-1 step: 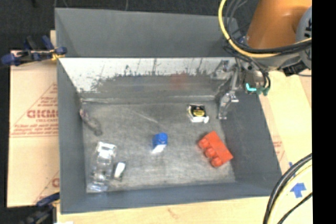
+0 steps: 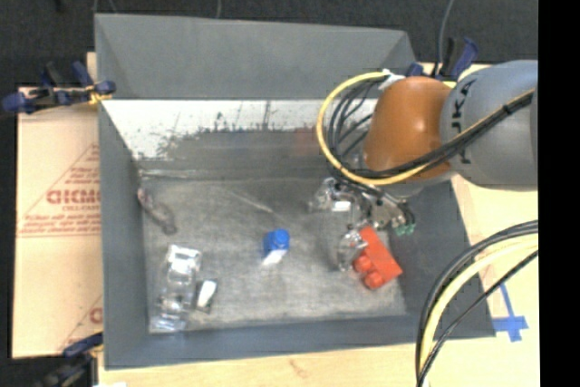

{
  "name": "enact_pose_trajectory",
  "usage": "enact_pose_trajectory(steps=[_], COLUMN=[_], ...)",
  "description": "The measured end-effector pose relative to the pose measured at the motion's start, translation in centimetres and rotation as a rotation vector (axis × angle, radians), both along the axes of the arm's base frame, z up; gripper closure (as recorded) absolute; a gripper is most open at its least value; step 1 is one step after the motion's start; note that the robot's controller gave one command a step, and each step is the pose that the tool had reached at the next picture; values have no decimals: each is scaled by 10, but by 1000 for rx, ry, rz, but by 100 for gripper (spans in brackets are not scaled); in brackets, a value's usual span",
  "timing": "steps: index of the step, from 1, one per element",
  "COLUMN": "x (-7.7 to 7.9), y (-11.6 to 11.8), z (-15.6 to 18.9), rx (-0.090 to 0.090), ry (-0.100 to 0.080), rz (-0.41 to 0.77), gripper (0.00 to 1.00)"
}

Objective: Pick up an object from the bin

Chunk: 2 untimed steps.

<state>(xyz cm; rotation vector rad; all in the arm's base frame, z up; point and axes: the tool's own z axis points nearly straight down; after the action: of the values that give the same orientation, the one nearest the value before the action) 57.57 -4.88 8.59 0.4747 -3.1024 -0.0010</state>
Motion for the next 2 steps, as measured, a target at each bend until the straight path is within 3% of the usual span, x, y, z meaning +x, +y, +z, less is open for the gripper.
enact_pose_trajectory(steps=[1,2], x=[-57,-11], y=[52,61], z=[-10,77], rx=[-4,-1], ry=[-24,-18], rz=[184,161], gripper=[0,0])
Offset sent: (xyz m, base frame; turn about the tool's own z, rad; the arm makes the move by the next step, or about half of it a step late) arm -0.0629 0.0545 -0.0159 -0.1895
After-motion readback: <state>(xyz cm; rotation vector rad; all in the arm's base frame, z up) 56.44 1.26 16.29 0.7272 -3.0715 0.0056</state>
